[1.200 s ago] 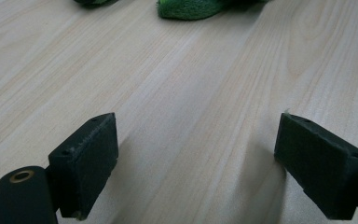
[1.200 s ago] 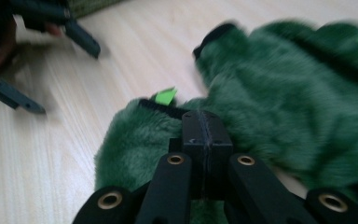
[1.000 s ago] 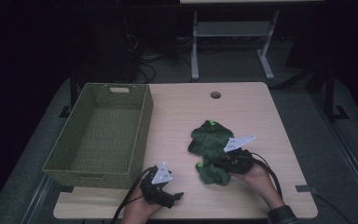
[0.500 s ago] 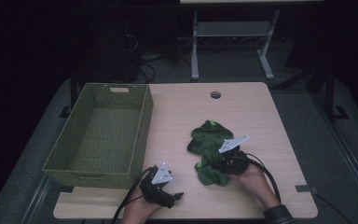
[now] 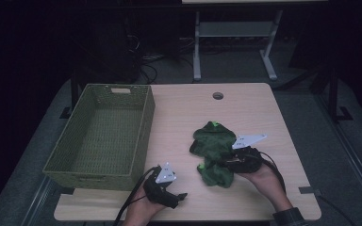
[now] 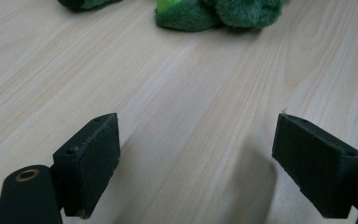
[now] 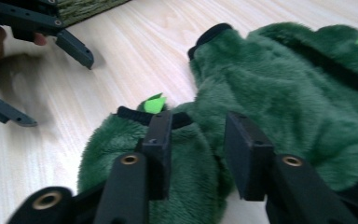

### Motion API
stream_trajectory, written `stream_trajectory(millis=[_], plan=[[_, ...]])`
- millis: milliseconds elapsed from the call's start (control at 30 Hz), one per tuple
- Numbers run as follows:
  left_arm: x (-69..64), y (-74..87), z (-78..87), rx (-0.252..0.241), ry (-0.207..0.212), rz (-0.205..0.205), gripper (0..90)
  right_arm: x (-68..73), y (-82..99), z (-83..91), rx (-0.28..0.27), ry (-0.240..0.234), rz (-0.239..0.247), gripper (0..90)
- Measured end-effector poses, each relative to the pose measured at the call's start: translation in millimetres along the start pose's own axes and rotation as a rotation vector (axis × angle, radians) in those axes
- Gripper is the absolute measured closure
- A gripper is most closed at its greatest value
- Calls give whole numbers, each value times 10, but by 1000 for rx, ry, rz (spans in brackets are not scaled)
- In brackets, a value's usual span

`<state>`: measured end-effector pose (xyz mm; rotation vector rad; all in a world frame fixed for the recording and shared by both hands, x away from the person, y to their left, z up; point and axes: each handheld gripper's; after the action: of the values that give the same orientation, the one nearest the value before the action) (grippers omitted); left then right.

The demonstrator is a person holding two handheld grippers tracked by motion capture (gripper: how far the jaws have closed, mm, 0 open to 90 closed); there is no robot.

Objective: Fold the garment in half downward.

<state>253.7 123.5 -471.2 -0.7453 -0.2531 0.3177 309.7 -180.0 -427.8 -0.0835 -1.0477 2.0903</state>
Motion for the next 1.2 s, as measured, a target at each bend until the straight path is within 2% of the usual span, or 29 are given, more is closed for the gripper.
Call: stream_trajectory(millis=[67,133,200,367,433,533,700,867,967,1100,1200], plan=[[15,-45,2,2,11,2,147,-9,-18,34,-9,9,1,583],[45,-94,8,-8,38,5,198,-29,-36,66,-17,13,-4,572],[62,-145,11,-20,35,14,207,-57,-50,87,-25,15,-5,564],[163,-291,16,-33,41,3,256,-124,-80,113,-27,21,-18,558],[187,-322,13,-47,40,10,295,-137,-87,116,-25,25,-17,555],[303,-464,-4,-70,36,16,342,-203,-140,139,-15,35,-21,542],[436,-658,-37,-83,22,-4,424,-277,-214,177,-25,35,-29,534],[548,-772,-81,-82,4,-21,511,-348,-295,197,-35,49,-24,529],[655,-864,-155,-71,-13,-30,528,-403,-330,191,-37,57,-27,530],[795,-956,-220,-81,-13,-9,553,-494,-368,173,-51,54,-42,530],[888,-1011,-275,-83,-15,-3,562,-554,-395,136,-29,74,-53,530]])
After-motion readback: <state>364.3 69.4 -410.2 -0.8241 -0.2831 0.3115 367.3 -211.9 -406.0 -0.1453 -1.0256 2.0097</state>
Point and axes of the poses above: each handheld gripper's, and its own axes: z roughly backward along the jaws, y roughly out of its underside, x roughly to its left, and after that the axes turned 11 degrees about -z, right-handed
